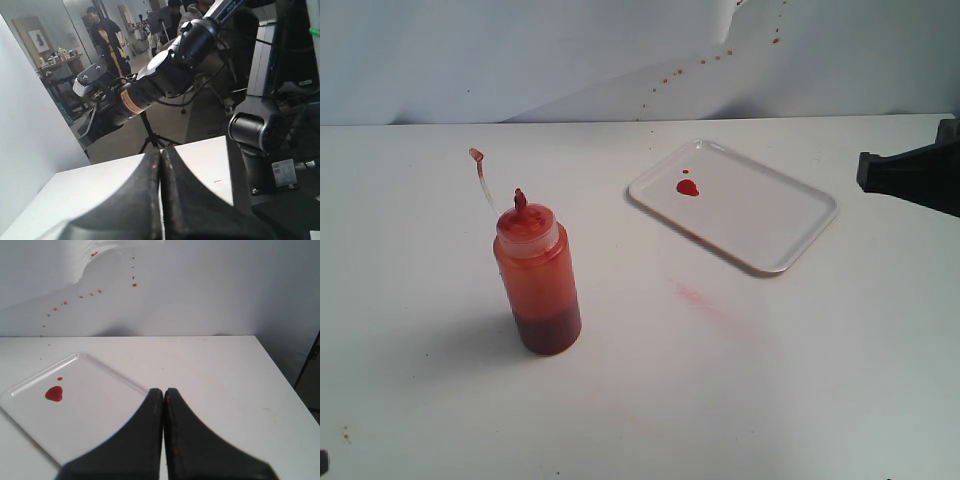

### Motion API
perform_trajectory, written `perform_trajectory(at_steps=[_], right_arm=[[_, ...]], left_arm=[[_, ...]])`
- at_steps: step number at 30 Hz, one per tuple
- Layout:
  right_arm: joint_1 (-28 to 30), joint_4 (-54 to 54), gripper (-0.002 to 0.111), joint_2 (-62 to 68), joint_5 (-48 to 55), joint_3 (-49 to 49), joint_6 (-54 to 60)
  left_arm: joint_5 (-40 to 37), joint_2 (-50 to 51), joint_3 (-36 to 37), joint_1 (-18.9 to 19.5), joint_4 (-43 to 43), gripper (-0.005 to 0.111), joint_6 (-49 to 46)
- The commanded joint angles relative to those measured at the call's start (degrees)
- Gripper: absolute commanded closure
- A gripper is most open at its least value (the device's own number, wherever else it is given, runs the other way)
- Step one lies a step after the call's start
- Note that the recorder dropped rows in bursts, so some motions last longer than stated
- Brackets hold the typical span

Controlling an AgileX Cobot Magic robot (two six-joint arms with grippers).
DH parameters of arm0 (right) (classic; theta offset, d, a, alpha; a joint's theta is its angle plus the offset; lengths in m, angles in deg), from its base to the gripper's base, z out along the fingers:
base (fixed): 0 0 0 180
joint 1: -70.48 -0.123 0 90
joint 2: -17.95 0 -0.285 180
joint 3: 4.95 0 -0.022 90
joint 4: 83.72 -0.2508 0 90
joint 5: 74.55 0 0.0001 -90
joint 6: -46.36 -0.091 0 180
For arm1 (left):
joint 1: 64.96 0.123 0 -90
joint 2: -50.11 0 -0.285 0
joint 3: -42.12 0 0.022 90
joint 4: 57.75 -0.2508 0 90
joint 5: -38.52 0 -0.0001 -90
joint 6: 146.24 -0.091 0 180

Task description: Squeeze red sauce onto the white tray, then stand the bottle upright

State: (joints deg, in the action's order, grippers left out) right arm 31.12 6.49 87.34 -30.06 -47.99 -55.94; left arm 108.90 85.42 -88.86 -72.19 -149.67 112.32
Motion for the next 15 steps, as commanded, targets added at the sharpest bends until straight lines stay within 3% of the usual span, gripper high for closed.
perform_trajectory(at_steps=[1,2,5,11,15], right_arm=[[0.15,0.18,0.108,-0.29,0.74,-0.39,-0.30],[0.15,0.18,0.108,-0.29,0.74,-0.39,-0.30],[0.15,0.18,0.108,-0.29,0.74,-0.39,-0.30],[0.15,0.18,0.108,-0.29,0.74,-0.39,-0.30],[0.15,0.18,0.108,-0.29,0.74,-0.39,-0.30]], left_arm=[[-13.19,-0.83,0.15,-0.40,1.00,0.107,19.92],[-23.26,-0.83,0.15,-0.40,0.25,0.107,28.36],[-33.65,-0.83,0.15,-2.15,-5.16,0.107,32.12],[-51.64,-2.87,1.96,-16.52,-8.02,0.107,33.65],[-52.84,-2.87,2.20,-17.31,-8.02,0.107,33.13]])
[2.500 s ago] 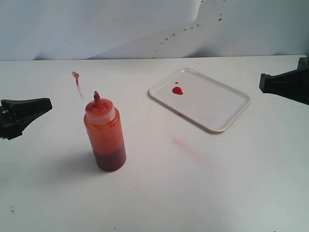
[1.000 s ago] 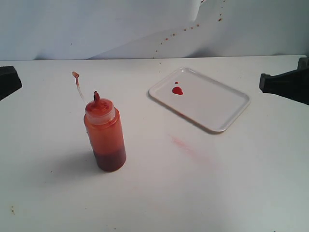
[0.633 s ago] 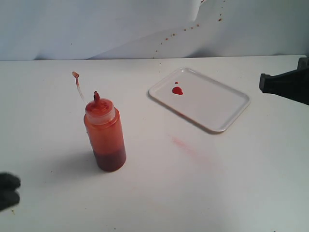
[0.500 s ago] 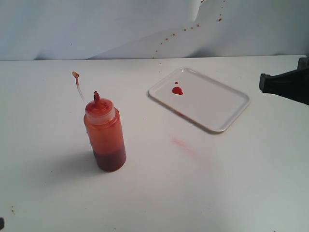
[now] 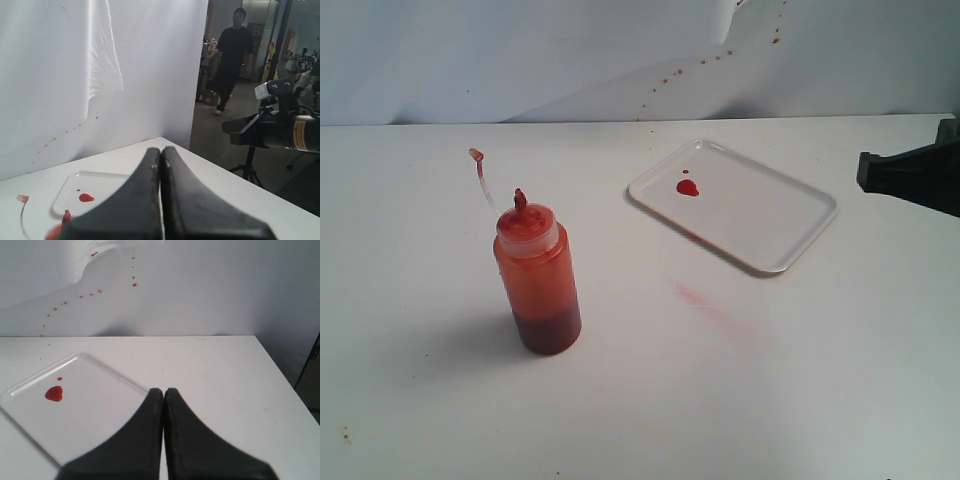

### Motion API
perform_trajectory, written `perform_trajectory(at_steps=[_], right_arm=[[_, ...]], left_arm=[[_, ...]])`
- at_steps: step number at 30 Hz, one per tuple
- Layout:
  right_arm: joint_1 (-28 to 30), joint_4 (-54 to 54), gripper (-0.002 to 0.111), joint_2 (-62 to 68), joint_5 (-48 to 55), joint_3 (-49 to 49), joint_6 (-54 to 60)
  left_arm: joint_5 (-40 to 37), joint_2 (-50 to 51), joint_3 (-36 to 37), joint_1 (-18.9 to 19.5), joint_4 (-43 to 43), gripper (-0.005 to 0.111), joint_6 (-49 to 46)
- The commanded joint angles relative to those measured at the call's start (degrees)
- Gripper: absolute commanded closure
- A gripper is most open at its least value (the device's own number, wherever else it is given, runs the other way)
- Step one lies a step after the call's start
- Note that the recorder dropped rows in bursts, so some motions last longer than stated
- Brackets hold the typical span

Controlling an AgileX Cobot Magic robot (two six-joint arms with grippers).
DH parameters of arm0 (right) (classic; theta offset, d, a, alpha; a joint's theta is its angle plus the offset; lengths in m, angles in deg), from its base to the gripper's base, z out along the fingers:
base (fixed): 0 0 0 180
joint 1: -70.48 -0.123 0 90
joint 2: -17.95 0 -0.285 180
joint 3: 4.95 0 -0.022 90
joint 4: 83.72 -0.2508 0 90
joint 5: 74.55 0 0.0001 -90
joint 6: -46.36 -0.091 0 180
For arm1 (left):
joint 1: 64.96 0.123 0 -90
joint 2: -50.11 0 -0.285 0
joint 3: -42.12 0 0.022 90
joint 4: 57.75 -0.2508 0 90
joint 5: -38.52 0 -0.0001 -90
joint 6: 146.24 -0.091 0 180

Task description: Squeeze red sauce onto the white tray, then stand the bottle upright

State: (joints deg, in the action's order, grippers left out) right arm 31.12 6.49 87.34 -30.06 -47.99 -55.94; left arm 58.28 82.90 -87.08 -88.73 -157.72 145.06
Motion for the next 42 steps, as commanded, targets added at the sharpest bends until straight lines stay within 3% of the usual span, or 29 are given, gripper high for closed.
perform_trajectory(at_steps=[1,6,7,8,10,11,13,15,17,25,37,42], right_arm=[[0.15,0.18,0.108,-0.29,0.74,-0.39,-0.30],[0.15,0.18,0.108,-0.29,0.74,-0.39,-0.30],[0.15,0.18,0.108,-0.29,0.74,-0.39,-0.30],[0.15,0.18,0.108,-0.29,0.74,-0.39,-0.30],[0.15,0.18,0.108,-0.29,0.74,-0.39,-0.30],[0.15,0.18,0.108,-0.29,0.74,-0.39,-0.30],[0.15,0.18,0.108,-0.29,0.74,-0.39,-0.30],[0.15,0.18,0.108,-0.29,0.74,-0.39,-0.30],[0.15,0.18,0.108,-0.29,0.74,-0.39,-0.30],[0.15,0.18,0.108,-0.29,0.74,-0.39,-0.30],[0.15,0.18,0.108,-0.29,0.74,-0.39,-0.30],[0.15,0.18,0.108,-0.29,0.74,-0.39,-0.30]], left_arm=[[-2.43,-0.36,0.42,-0.76,0.03,0.107,0.23],[-3.88,-0.36,0.42,-0.76,0.03,0.107,0.69],[-4.61,-0.26,0.42,-0.76,0.03,0.107,-1.53],[-5.93,-0.16,0.98,-0.76,6.10,0.107,-7.36],[-8.42,0.15,3.22,-0.76,25.41,0.107,-29.36],[-9.67,0.32,4.88,-0.76,45.46,0.107,-48.80],[-10.65,0.32,8.00,-0.76,72.97,0.107,-72.65],[-10.76,0.32,11.32,-0.76,88.57,0.107,-91.08],[-10.76,0.32,14.59,-0.89,91.03,0.107,-98.56],[-10.38,0.32,26.41,-0.89,91.85,0.107,-109.23],[-17.23,0.32,26.41,-0.79,98.41,0.107,-109.89],[-18.20,-7.48,26.41,-0.79,98.13,0.107,-109.35]])
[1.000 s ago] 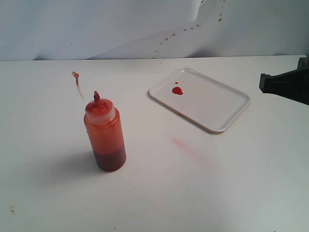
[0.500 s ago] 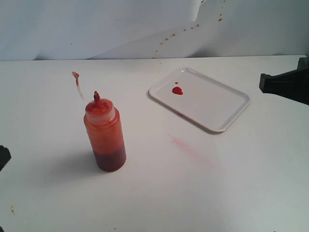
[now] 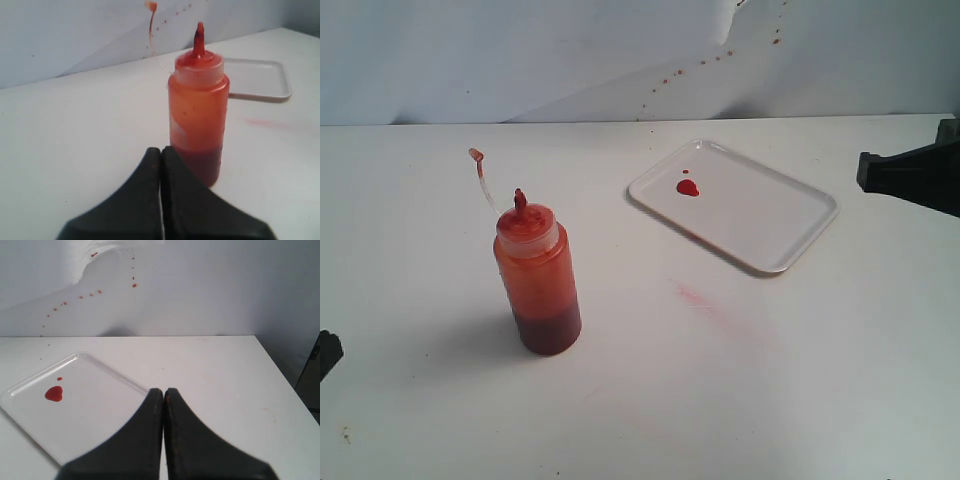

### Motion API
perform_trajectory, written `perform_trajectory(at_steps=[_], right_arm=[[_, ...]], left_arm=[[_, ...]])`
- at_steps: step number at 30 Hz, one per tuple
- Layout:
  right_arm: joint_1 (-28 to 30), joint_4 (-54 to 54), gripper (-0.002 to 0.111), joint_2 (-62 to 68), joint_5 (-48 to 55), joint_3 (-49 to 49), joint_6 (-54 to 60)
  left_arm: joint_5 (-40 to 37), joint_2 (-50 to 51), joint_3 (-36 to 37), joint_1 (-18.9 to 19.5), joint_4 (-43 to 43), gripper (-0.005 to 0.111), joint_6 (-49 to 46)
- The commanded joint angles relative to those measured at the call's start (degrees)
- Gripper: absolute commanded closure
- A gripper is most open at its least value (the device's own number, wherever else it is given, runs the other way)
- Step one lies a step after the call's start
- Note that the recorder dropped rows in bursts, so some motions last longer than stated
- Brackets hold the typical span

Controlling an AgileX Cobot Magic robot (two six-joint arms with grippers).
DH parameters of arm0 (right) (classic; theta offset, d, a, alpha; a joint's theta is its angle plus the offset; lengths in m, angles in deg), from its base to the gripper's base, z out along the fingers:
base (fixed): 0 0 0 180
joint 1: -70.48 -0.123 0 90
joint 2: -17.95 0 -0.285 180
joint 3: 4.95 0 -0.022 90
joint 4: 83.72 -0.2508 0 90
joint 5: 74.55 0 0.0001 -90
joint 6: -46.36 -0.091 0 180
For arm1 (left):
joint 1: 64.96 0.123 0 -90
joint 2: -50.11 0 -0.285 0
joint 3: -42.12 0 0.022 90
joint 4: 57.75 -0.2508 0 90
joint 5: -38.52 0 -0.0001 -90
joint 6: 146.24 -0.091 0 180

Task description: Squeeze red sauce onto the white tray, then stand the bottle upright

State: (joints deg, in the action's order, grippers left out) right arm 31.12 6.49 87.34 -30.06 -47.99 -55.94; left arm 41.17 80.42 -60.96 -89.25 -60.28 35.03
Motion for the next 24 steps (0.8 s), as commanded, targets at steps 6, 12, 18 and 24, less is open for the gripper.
perform_trajectory(at_steps=[6,12,18,24], right_arm=[[0.15,0.18,0.108,-0.29,0.74,-0.39,-0.30],[0.15,-0.42,0.108,-0.03,0.74,-0.39,-0.30],[0.15,-0.30,0.108,-0.03,0.74,-0.39,-0.30],[0.15,-0.30,0.108,-0.03,0.74,-0.39,-0.30]], left_arm=[[-20.50,-21.83,0.29,6.63,-2.32,0.107,-1.27],[-20.91,-22.52,0.29,18.27,-2.32,0.107,-0.58],[-20.91,-22.52,0.29,29.00,-2.32,0.107,0.63],[-20.91,-22.52,0.29,31.03,-2.32,0.107,4.36]])
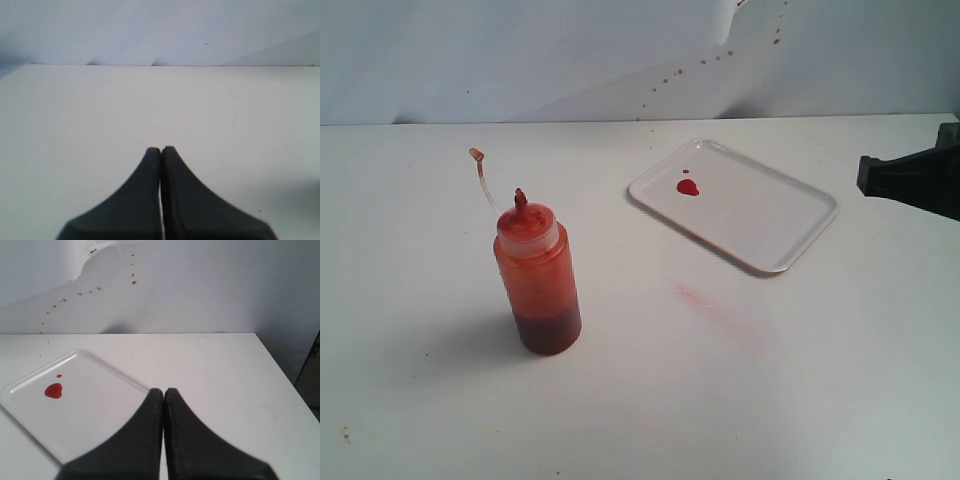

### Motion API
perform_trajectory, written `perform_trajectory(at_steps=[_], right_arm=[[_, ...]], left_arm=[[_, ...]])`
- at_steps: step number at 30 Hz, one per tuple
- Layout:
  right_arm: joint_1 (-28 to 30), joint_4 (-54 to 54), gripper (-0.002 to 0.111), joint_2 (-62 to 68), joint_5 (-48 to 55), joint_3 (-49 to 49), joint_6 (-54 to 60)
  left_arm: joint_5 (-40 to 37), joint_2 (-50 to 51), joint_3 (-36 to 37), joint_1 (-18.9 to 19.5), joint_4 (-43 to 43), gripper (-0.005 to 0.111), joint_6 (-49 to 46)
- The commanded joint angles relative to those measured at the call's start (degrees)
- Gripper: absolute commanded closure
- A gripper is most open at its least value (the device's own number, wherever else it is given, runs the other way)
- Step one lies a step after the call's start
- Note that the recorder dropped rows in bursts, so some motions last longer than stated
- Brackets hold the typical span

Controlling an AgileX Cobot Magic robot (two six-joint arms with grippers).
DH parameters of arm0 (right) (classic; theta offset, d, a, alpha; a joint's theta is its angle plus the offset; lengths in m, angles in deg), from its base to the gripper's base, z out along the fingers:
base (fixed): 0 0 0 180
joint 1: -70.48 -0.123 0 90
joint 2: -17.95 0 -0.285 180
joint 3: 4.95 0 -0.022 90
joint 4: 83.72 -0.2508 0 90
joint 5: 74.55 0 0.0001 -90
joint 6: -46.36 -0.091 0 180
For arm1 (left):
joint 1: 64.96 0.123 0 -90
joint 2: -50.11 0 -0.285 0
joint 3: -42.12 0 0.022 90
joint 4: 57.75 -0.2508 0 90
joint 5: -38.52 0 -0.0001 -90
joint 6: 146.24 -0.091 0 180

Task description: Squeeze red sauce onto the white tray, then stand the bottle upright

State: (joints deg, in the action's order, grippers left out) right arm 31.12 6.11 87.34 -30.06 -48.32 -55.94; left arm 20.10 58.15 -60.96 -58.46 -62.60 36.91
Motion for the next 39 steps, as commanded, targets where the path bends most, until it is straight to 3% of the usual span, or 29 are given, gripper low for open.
perform_trajectory(at_steps=[1,8,15,39], right_arm=[[0.15,0.07,0.108,-0.03,0.74,-0.06,-0.30],[0.15,0.07,0.108,-0.03,0.74,-0.06,-0.30],[0.15,0.07,0.108,-0.03,0.74,-0.06,-0.30],[0.15,0.07,0.108,-0.03,0.74,-0.06,-0.30]], left_arm=[[0.17,-0.25,0.29,0.24,0.00,0.107,2.47],[0.17,-0.25,0.29,0.13,0.00,0.107,2.43],[0.17,-0.25,0.29,-4.44,0.00,0.107,2.43],[0.17,-0.25,0.29,-4.46,0.00,0.107,2.33]])
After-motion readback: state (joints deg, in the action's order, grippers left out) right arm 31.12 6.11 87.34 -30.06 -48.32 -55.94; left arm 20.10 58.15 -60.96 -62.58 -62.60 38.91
